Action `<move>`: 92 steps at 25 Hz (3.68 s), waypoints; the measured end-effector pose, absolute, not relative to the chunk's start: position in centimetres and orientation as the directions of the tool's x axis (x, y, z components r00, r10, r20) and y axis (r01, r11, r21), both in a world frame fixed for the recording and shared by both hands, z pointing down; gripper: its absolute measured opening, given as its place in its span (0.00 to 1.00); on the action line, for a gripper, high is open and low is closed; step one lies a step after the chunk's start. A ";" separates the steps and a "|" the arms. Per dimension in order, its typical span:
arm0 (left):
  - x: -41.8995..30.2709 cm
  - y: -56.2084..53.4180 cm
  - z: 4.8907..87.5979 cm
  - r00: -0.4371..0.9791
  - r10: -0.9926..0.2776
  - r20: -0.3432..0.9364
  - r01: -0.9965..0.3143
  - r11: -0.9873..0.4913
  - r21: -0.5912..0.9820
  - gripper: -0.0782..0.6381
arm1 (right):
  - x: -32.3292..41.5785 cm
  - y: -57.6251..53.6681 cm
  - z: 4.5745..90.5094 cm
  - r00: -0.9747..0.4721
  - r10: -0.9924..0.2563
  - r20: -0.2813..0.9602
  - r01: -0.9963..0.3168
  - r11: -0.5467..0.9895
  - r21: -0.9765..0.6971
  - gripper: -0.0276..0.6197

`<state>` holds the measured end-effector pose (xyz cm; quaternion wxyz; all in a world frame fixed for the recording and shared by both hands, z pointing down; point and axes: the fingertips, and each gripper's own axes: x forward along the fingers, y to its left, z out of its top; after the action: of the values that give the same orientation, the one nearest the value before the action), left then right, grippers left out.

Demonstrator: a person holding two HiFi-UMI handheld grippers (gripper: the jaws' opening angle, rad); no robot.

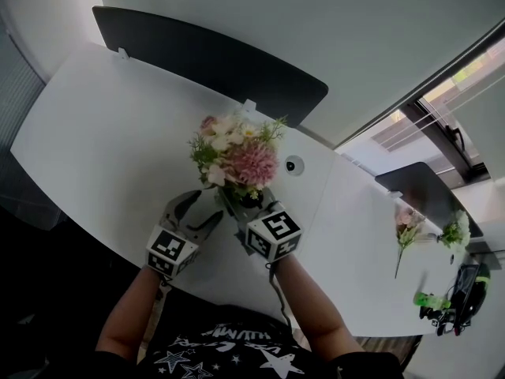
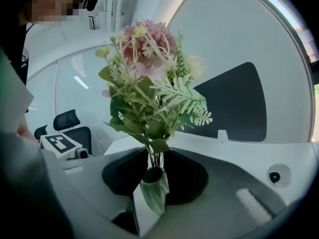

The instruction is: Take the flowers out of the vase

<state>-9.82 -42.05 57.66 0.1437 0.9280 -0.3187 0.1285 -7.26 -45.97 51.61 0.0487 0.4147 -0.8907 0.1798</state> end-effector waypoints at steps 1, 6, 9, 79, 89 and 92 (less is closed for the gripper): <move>-9.4 -42.2 57.6 0.768 -0.551 0.326 -0.623 -0.761 0.182 0.50 | -7.3 -46.0 51.6 -0.654 -0.718 0.239 -0.754 0.594 -0.280 0.19; -8.1 -43.1 58.4 0.771 -0.537 0.342 -0.608 -0.781 0.145 0.52 | -7.3 -46.1 51.5 -0.660 -0.710 0.246 -0.750 0.601 -0.278 0.18; -7.4 -43.3 59.1 0.773 -0.521 0.362 -0.591 -0.798 0.115 0.52 | -7.3 -46.1 51.6 -0.660 -0.709 0.247 -0.750 0.601 -0.278 0.18; -11.5 -37.5 56.3 0.653 -0.674 0.345 -0.730 -0.681 0.052 0.49 | -2.1 -38.0 37.6 -0.623 -0.782 0.036 -0.762 0.595 -0.254 0.15; -9.2 -31.1 52.2 0.562 -0.792 0.239 -0.817 -0.576 0.012 0.49 | 2.0 -30.2 39.5 -0.672 -0.734 0.098 -0.730 0.635 -0.255 0.15; -9.1 -30.5 50.8 0.561 -0.795 0.231 -0.822 -0.568 0.042 0.49 | 2.0 -29.7 39.3 -0.682 -0.723 0.112 -0.721 0.638 -0.270 0.15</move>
<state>-9.09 -30.49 50.81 0.0724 0.8806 -0.4590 0.0933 1.98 -29.72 39.28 -0.0032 0.3989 -0.9050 0.1479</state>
